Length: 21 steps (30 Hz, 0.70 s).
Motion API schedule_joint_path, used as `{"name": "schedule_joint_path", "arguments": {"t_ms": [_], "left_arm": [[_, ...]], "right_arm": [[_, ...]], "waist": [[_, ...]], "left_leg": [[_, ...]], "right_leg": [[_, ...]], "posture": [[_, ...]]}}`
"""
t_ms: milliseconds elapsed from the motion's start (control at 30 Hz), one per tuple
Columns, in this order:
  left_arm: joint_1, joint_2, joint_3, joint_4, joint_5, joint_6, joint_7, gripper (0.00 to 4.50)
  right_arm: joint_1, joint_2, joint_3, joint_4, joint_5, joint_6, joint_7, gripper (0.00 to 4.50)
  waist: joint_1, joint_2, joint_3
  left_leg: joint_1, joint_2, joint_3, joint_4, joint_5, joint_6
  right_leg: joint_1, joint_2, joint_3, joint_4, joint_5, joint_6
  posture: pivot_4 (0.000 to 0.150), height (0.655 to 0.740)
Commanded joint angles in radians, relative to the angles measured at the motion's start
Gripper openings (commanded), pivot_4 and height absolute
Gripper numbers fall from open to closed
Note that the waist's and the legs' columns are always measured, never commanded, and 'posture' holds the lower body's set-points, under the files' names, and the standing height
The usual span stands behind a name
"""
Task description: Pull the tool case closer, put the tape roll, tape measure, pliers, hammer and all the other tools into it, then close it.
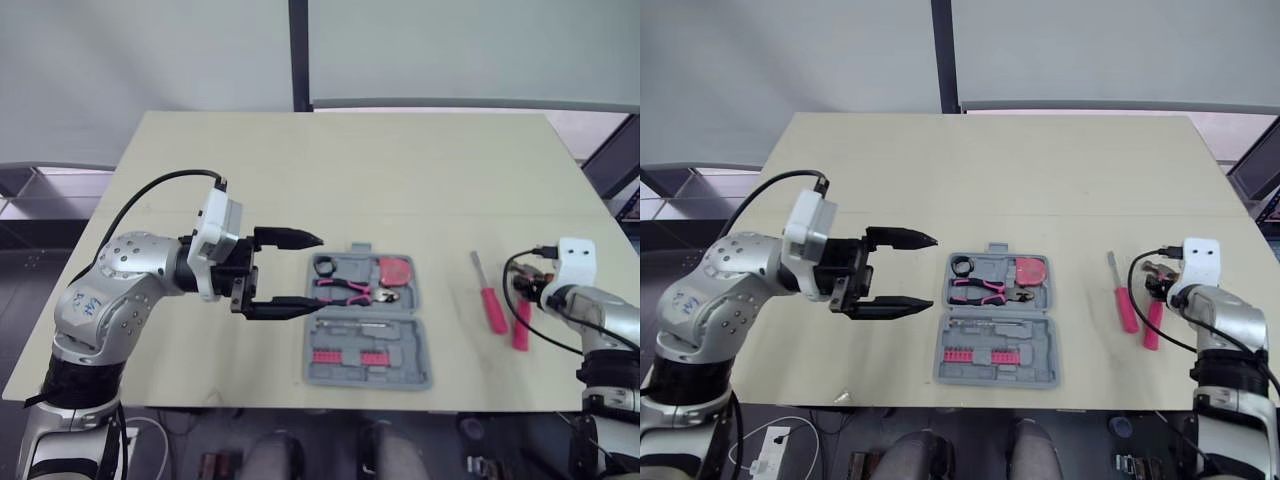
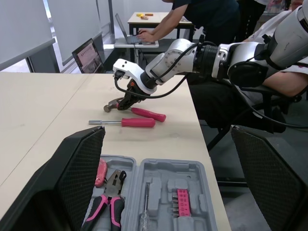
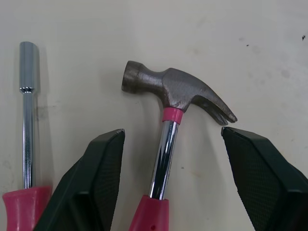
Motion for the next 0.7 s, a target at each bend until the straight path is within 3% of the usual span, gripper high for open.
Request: {"name": "schedule_joint_path", "arguments": {"t_ms": [33,100,200,333,400,533,700], "left_arm": [[-0.005,-0.004,0.001,-0.025,0.000,-0.022,0.003,4.50],[-0.007,-0.009,-0.007,-0.027,0.002,-0.026,0.005,4.50],[-0.007,-0.010,-0.016,-0.024,0.013,-0.041,0.001,4.50],[-0.008,-0.005,-0.014,-0.019,0.011,-0.045,-0.003,4.50],[-0.007,-0.004,-0.014,-0.019,0.007,-0.043,-0.005,4.50],[0.003,0.010,-0.011,-0.020,0.008,-0.045,-0.021,4.50],[0.047,0.075,-0.006,0.011,0.052,-0.088,-0.092,4.50]], "right_arm": [[-0.012,-0.003,-0.018,0.009,0.003,-0.029,-0.001,3.68],[-0.013,-0.002,-0.019,0.031,-0.003,-0.047,-0.010,3.68],[-0.013,0.001,-0.022,0.048,0.000,-0.064,-0.015,2.82],[-0.004,0.001,-0.022,0.030,0.003,-0.062,-0.014,0.81],[0.009,-0.003,-0.033,0.005,0.007,-0.057,-0.018,0.02],[0.078,-0.038,-0.065,-0.174,0.032,-0.026,0.012,0.02],[0.225,-0.049,-0.148,-0.619,0.184,0.231,0.067,0.02]], "waist": [[0.000,0.000,0.000],[0.000,0.000,0.000],[0.000,0.000,0.000],[0.000,0.000,0.000],[0.000,0.000,0.000],[0.004,0.002,0.001],[0.003,0.006,0.003]], "left_leg": [[0.000,0.000,0.000,0.000,0.000,0.000],[0.000,0.000,0.000,0.000,0.000,0.000],[0.000,0.000,0.000,0.000,0.000,0.000],[0.000,0.001,0.000,0.000,0.000,0.000],[0.000,0.001,0.000,0.000,0.000,0.000],[0.000,0.001,0.000,0.000,0.000,0.000],[-0.001,0.001,0.000,-0.001,0.000,-0.001]], "right_leg": [[0.000,0.000,0.000,0.000,0.000,0.000],[0.000,0.000,0.001,0.000,0.000,0.000],[0.000,0.000,0.001,0.000,0.000,0.000],[0.000,0.001,0.001,0.000,0.000,0.000],[0.000,0.001,0.001,0.000,0.000,0.000],[0.000,0.001,0.001,-0.001,0.000,0.000],[-0.001,0.001,0.002,-0.001,0.000,0.000]], "posture": [[0.150,0.7400],[0.150,0.7400],[0.150,0.7400],[0.150,0.7400],[0.150,0.7400],[0.150,0.7400],[0.150,0.7400]]}}
